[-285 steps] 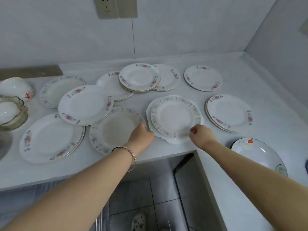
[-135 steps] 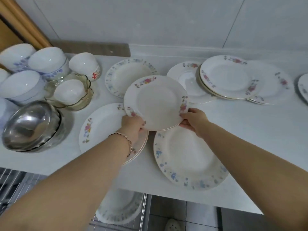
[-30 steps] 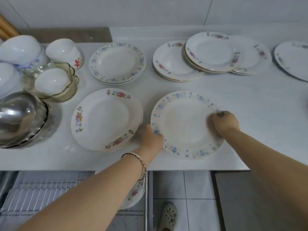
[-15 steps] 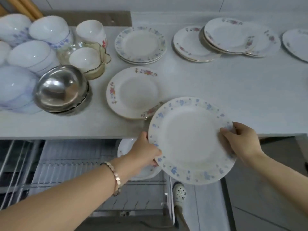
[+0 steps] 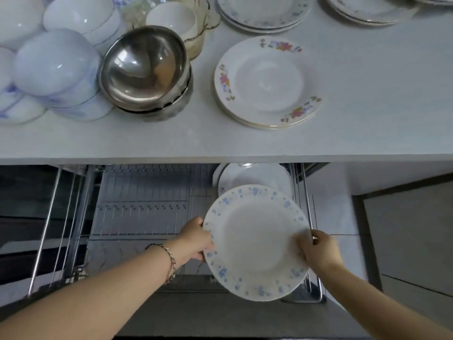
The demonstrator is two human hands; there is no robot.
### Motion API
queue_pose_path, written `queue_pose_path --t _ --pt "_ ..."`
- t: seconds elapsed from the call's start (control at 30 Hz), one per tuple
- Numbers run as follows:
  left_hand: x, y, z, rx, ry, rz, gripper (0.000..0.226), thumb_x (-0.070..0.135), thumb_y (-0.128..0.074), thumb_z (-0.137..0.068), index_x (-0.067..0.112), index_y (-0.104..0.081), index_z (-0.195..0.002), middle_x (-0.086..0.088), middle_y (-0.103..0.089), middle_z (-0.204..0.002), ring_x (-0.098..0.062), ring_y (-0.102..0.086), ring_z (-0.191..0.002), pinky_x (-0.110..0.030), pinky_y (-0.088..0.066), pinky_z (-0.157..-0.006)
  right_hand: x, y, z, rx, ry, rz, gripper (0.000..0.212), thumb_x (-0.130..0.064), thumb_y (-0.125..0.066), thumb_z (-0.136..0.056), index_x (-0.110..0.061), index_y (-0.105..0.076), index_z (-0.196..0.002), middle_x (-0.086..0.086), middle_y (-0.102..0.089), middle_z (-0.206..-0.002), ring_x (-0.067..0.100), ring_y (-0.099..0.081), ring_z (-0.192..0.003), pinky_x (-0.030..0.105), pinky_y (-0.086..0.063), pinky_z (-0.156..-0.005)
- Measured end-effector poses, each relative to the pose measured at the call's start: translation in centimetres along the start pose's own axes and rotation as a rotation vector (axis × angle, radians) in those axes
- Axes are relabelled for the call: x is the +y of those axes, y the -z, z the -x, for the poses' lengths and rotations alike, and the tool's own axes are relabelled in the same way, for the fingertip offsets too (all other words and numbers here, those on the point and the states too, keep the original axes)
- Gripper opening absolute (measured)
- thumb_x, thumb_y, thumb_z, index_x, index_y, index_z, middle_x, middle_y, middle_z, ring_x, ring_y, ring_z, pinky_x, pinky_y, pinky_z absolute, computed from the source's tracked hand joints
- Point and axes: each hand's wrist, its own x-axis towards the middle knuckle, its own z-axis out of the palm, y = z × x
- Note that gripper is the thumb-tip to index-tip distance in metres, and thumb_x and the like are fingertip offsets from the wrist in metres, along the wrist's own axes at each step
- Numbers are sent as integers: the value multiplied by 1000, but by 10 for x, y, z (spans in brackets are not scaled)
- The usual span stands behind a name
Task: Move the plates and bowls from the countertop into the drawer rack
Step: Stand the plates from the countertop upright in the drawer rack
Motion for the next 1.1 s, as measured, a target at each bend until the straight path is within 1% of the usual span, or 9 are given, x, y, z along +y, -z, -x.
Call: queue_pose_path --t 0.1,0.17,0.37,0.47,0.7,0.8,0.9,1.0,1.1 --pt "-4 -5 -45 133 -14 -30 21 -4 -53 -86 7 -54 -104 -9 -62 -104 -23 -62 -88 -35 -57 -70 5 -32 -38 46 -67 -38 34 -23 -43 -98 3 -63 -110 17 -63 -75 28 -57 -60 24 -46 -50" --pt "-1 -9 -73 203 -33 -58 24 -4 -52 -86 3 -58 -108 -10 -64 -102 -22 -64 -82 -30 -56 -63 5 -48 -61 75 -79 -36 36 -25 -43 -98 2 -64 -109 20 -66 -81 33 -64 -74 29 -50 -61" --pt "26 -17 -135 306 -131 -113 30 -2 -48 -89 6 -62 -114 -12 -66 -115 -27 -66 -98 -31 -57 -79 -2 -68 -104 167 -103 -5 27 -4 -45 -90 -3 -66 -107 16 -62 -74 24 -49 -58 22 -33 -47" --pt "38 -20 -151 322 -137 -101 32 -3 -49 -89 7 -61 -117 -11 -64 -119 -28 -64 -106 -37 -56 -89 -6 -76 -117 210 -125 9 30 -1 -43 -85 -1 -66 -104 22 -69 -92 31 -57 -72 26 -39 -59" --pt "31 -37 -149 383 -189 15 40 -9 -44 -89 9 -59 -121 -8 -64 -118 -22 -62 -101 -32 -56 -86 2 -79 -105 220 -136 -128 26 -5 -42 -88 -9 -62 -104 13 -69 -93 26 -56 -74 23 -36 -51" --pt "16 -49 -144 327 -144 96 42 -7 -39 -90 11 -55 -124 -6 -63 -117 -22 -60 -101 -27 -54 -80 9 -87 -99 73 -304 -166 21 -8 -48 -90 -3 -62 -105 12 -61 -89 28 -55 -82 28 -48 -66" --pt "7 -60 -145 240 0 255 47 -5 -39 -81 12 -54 -122 -9 -64 -118 -30 -63 -105 -42 -56 -88 6 -96 -97 -119 -427 -222 9 -2 -50 -88 2 -57 -84 14 -52 -83 25 -54 -78 41 -53 -91" --pt "10 -64 -149 205 45 368 45 -7 -40 -80 7 -54 -120 -12 -64 -115 -31 -61 -105 -46 -53 -93 1 -98 -103 -56 -396 -229 28 0 -50 -85 8 -58 -111 14 -56 -82 28 -57 -80 48 -53 -91" --pt "16 -66 -153 215 15 393 47 -8 -41 -79 7 -55 -121 -12 -64 -118 -31 -59 -110 -43 -50 -98 -2 -95 -108 -8 -379 -321 38 2 -46 -85 -3 -56 -121 13 -62 -77 30 -61 -70 48 -56 -85"
